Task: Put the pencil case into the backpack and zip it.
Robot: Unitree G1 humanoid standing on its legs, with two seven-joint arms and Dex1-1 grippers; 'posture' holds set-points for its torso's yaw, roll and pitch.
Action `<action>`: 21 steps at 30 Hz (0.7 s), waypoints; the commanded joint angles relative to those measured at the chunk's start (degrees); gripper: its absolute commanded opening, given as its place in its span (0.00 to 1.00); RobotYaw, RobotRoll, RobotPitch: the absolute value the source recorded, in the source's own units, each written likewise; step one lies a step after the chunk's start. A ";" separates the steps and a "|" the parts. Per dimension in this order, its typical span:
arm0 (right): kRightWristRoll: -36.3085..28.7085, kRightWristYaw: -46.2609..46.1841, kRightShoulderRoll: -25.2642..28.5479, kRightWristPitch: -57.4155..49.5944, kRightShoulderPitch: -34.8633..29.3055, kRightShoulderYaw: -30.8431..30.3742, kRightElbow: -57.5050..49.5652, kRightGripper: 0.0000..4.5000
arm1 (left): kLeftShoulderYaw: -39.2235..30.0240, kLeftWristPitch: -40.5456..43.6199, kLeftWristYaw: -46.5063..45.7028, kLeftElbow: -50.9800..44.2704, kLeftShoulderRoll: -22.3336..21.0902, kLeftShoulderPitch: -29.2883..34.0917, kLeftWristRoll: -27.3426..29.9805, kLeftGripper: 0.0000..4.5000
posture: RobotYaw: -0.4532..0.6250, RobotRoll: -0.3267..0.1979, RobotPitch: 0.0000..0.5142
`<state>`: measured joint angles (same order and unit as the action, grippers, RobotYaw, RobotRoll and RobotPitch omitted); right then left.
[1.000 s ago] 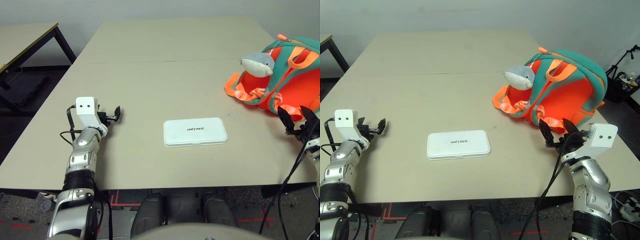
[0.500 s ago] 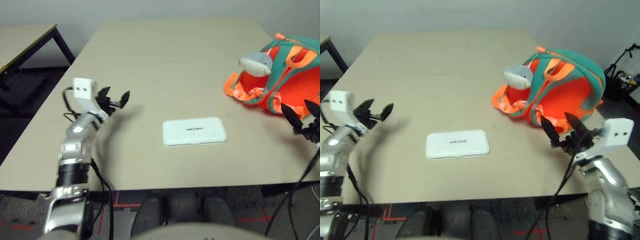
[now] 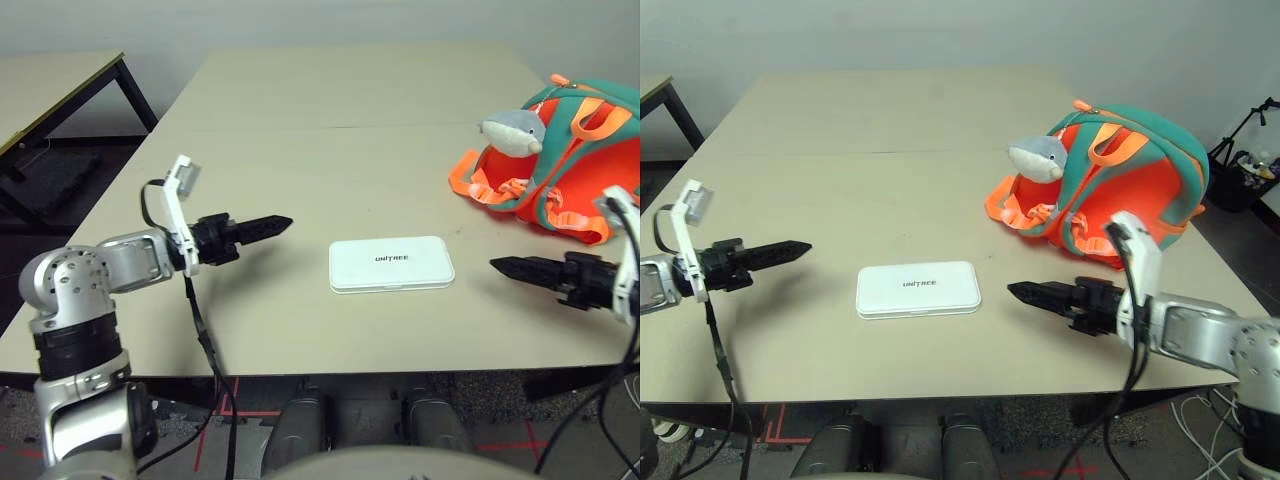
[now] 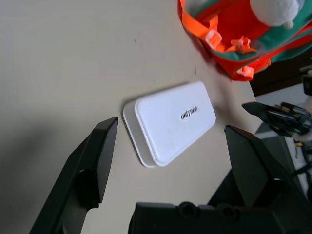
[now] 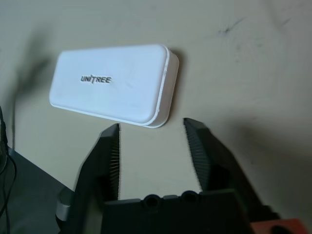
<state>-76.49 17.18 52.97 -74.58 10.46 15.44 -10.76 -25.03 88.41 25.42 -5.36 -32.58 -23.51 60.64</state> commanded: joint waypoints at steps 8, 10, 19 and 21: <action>10.19 -3.64 -6.83 -4.79 8.09 -7.34 1.10 0.01 | 6.20 2.87 3.54 9.78 1.23 -2.20 -2.52 1.00 | 0.50 0.62 0.08; 12.01 -3.71 -8.12 -5.07 8.75 -7.89 0.91 0.01 | 7.96 2.32 4.58 11.34 0.81 -2.63 -3.66 1.00 | 0.50 0.62 0.08; 20.66 -2.15 -11.66 -3.57 9.64 -10.97 -1.38 0.01 | 14.88 -0.84 9.14 19.64 1.25 -4.97 -8.95 1.00 | 0.48 0.62 0.09; 21.59 -1.92 -12.70 -3.94 9.85 -10.98 -1.76 0.01 | 16.33 -1.18 9.84 20.61 1.84 -5.03 -9.79 1.00 | 0.48 0.62 0.09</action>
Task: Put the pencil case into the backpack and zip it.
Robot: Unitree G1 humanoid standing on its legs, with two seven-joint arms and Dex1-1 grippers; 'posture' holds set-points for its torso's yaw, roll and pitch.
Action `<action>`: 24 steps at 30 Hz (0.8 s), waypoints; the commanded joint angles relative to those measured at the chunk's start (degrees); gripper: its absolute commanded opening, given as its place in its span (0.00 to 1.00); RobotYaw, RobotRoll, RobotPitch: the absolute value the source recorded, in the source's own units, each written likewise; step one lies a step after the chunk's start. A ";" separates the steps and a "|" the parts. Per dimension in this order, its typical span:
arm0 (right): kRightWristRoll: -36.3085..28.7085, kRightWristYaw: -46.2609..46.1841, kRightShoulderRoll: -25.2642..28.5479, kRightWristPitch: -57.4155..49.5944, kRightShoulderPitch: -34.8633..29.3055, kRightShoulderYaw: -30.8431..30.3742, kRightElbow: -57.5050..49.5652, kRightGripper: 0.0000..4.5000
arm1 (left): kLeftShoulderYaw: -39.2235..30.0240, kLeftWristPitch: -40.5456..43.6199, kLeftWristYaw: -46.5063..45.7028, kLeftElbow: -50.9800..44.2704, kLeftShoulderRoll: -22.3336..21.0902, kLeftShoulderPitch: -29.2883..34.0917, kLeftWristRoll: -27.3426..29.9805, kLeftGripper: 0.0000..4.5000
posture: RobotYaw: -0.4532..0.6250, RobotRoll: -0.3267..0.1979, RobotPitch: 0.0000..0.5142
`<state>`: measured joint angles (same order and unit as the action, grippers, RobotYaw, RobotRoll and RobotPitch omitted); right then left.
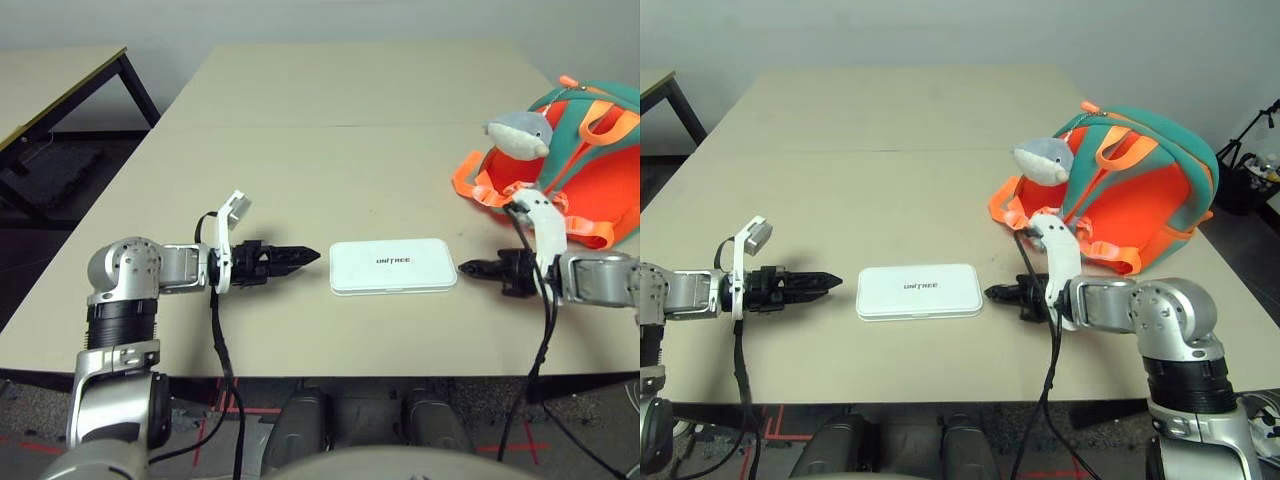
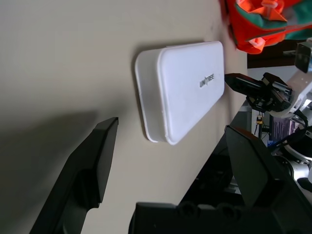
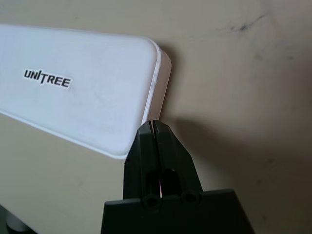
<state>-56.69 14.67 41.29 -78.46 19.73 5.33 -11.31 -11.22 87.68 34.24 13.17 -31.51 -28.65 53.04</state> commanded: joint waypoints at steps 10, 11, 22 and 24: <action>6.48 2.46 -5.74 -0.66 2.40 -3.06 -2.82 0.01 | 5.13 -1.40 2.37 5.34 5.18 -0.29 -5.40 1.00 | 0.47 0.62 0.08; 6.63 2.69 -6.05 -0.89 2.46 -3.14 -3.06 0.01 | 5.18 -1.50 2.52 5.33 5.40 -0.14 -5.65 1.00 | 0.47 0.62 0.08; 9.33 4.01 -10.39 -1.73 4.99 -4.56 -3.61 0.01 | 4.75 -2.36 3.89 6.65 6.78 -0.03 -8.01 1.00 | 0.47 0.62 0.08; 9.90 4.37 -10.68 -1.45 5.09 -4.87 -3.50 0.01 | 4.59 -2.56 4.03 6.86 6.86 -0.20 -8.22 1.00 | 0.47 0.62 0.08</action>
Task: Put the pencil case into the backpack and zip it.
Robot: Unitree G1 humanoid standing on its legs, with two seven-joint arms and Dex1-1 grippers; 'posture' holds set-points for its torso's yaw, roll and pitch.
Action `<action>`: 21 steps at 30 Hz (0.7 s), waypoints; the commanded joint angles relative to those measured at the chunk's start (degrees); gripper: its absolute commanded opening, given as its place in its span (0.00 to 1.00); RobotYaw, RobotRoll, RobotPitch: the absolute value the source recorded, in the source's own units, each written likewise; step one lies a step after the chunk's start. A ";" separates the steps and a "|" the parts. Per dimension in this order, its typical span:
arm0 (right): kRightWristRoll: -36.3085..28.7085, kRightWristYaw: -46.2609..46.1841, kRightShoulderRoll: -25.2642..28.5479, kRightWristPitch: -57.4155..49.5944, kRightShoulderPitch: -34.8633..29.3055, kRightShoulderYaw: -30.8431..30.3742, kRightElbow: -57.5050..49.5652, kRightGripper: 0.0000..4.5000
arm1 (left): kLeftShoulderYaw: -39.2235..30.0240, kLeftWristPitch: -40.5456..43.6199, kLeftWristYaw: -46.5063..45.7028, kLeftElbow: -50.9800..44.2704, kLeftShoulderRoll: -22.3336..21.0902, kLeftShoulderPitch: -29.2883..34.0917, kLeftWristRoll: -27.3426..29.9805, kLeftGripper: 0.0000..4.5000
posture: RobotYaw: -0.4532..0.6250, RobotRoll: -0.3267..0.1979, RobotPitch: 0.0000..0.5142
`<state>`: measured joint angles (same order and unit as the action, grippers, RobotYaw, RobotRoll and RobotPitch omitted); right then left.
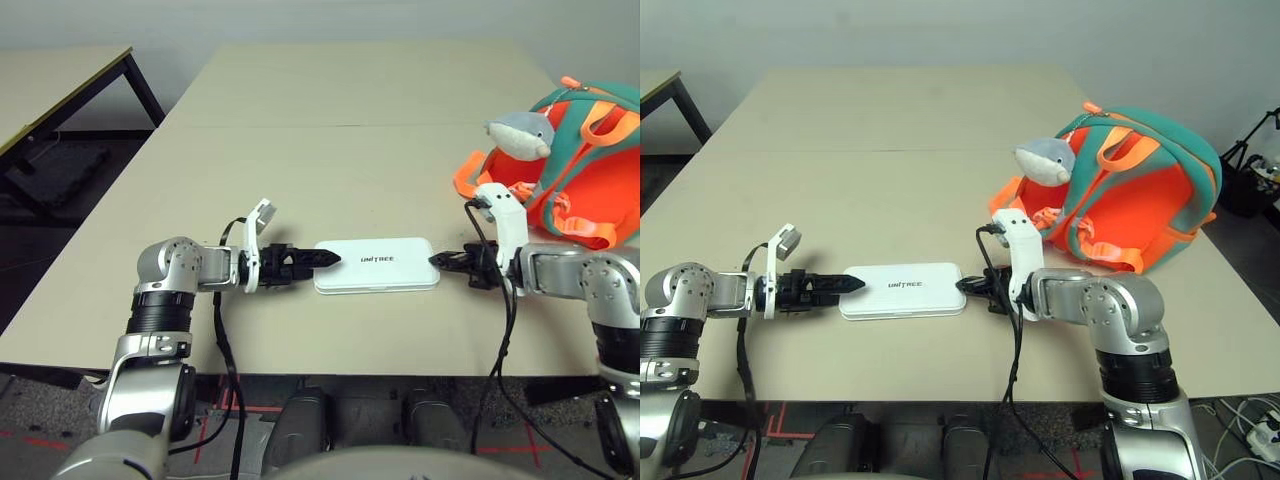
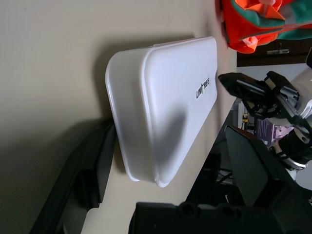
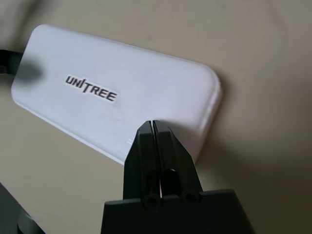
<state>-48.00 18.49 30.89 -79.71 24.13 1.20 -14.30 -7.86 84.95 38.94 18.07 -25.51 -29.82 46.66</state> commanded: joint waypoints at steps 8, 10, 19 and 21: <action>4.57 1.56 -0.91 2.66 0.28 -0.99 -0.23 0.00 | 0.46 0.95 -0.01 1.75 0.30 0.97 -1.81 0.64 | 0.47 0.62 0.08; 6.29 1.99 -0.02 4.44 0.36 -1.03 0.06 0.00 | 0.55 0.94 0.28 1.75 0.16 0.93 -2.21 0.48 | 0.47 0.62 0.08; 13.19 2.41 7.79 7.08 2.03 0.67 2.83 0.00 | 0.80 0.54 1.63 2.26 -0.40 0.29 -3.15 0.63 | 0.47 0.62 0.08; 15.66 2.93 9.71 8.61 1.06 -1.02 4.06 0.00 | 0.84 0.43 1.82 2.29 -0.39 0.26 -3.32 0.78 | 0.48 0.62 0.08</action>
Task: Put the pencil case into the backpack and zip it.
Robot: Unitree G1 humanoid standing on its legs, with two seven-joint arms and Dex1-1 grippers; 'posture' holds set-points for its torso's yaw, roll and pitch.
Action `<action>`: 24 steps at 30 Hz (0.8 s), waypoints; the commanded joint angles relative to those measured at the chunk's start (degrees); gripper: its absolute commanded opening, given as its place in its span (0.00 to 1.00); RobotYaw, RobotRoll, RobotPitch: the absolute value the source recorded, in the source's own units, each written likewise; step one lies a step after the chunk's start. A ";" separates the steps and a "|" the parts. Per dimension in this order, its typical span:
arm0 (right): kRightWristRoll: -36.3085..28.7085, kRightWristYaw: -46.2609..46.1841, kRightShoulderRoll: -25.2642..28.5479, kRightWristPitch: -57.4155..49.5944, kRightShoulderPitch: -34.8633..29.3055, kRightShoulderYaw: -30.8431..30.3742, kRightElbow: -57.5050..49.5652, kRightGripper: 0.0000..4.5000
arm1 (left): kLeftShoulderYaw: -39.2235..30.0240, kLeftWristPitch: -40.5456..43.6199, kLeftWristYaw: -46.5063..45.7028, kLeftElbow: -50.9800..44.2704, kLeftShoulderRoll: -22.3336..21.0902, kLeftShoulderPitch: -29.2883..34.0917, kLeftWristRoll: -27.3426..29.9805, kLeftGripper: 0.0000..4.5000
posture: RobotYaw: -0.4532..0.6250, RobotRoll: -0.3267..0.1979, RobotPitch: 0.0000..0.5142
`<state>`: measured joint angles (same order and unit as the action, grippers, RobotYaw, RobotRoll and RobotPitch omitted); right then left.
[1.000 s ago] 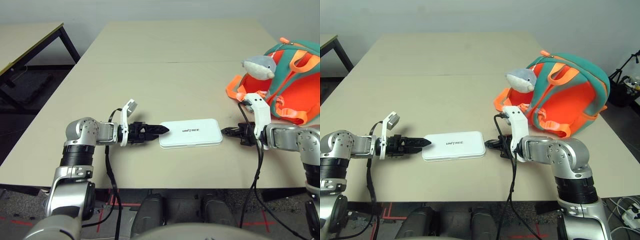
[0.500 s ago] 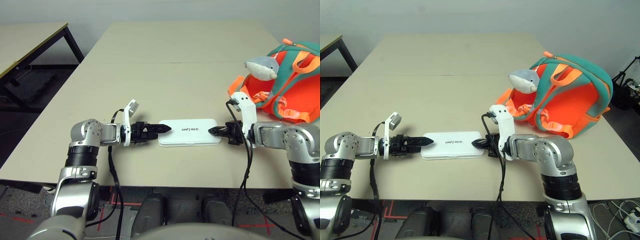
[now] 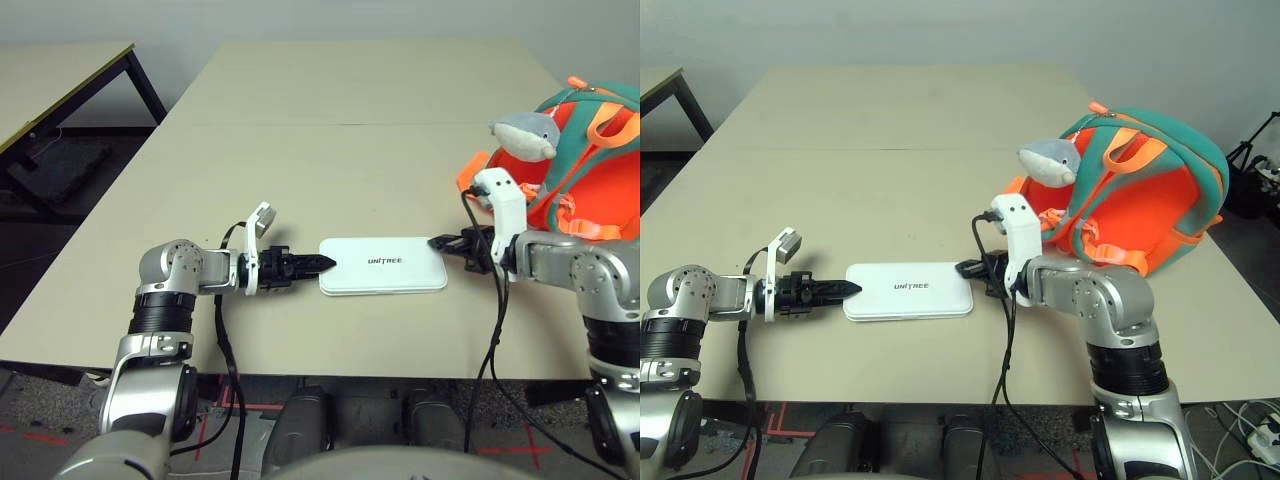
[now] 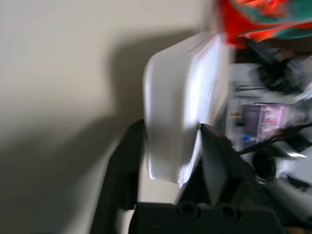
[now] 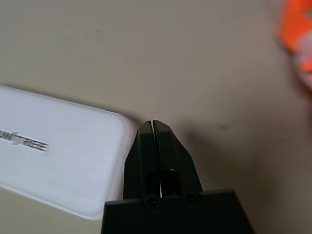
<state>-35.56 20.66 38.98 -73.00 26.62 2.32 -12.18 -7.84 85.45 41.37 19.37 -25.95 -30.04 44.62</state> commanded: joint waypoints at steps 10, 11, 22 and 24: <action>6.16 2.57 0.48 -0.43 -3.25 -6.38 1.62 0.00 | 0.18 0.15 -0.26 0.55 -0.15 0.65 -1.35 0.33 | 0.48 0.62 0.07; 6.31 2.76 0.16 -0.44 -3.14 -6.87 1.58 0.00 | 0.21 0.17 -0.22 0.51 -0.17 0.67 -1.36 0.41 | 0.48 0.62 0.07; 7.55 4.34 -3.03 -1.65 -2.11 -10.68 0.45 0.00 | 0.02 1.12 -0.21 0.56 0.18 0.54 -1.20 1.00 | 0.49 0.62 0.07; 7.52 4.60 -3.45 -1.96 -1.77 -10.94 -0.13 0.00 | -0.07 1.51 -0.24 0.29 0.25 0.66 -1.05 1.00 | 0.49 0.62 0.08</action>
<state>-28.01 24.46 36.12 -73.89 24.53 -7.28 -11.64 -8.41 86.20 42.40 19.04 -25.99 -30.22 44.69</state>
